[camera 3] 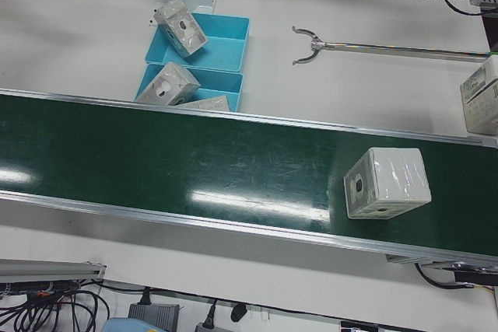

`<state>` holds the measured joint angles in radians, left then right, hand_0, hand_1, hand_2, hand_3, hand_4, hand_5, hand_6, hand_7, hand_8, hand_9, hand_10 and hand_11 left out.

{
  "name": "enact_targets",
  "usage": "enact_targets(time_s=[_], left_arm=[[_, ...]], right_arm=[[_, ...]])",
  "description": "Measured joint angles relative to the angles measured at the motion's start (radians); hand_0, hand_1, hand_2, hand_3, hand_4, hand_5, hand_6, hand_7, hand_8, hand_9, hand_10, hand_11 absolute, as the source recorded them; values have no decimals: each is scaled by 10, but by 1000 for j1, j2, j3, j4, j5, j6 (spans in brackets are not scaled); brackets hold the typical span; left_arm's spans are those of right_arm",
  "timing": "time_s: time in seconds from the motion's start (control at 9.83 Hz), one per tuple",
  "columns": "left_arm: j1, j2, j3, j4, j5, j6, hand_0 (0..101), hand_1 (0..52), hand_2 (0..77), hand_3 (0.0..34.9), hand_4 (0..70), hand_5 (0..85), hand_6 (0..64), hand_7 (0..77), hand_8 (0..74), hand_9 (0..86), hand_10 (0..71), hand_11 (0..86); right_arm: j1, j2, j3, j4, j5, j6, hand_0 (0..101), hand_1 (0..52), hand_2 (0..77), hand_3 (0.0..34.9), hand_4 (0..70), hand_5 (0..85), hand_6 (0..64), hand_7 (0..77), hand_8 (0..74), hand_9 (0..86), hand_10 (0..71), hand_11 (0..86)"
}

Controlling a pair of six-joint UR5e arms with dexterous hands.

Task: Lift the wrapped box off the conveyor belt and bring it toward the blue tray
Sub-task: 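Raise the right hand from above the blue tray to the conveyor belt, then hold the right hand open over the belt, waiting for the wrapped box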

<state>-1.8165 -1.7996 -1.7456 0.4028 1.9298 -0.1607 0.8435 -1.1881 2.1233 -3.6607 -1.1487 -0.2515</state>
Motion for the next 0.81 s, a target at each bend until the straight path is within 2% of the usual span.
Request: enact_targets(time_s=[0.31, 0.81], left_arm=[[0, 0, 0, 0, 0, 0, 0, 0, 11, 0, 0, 5, 0, 5, 5, 5, 5, 0], [0, 0, 0, 0, 0, 0, 0, 0, 11, 0, 0, 5, 0, 5, 5, 0, 5, 0]], right_arm=[[-12, -18, 2, -1, -3, 30, 407, 98, 142, 301, 93, 158, 0, 147, 0, 16, 44, 76], [4, -15, 3, -1, -2, 33, 407, 93, 164, 301, 109, 175, 0, 147, 0, 16, 44, 76]])
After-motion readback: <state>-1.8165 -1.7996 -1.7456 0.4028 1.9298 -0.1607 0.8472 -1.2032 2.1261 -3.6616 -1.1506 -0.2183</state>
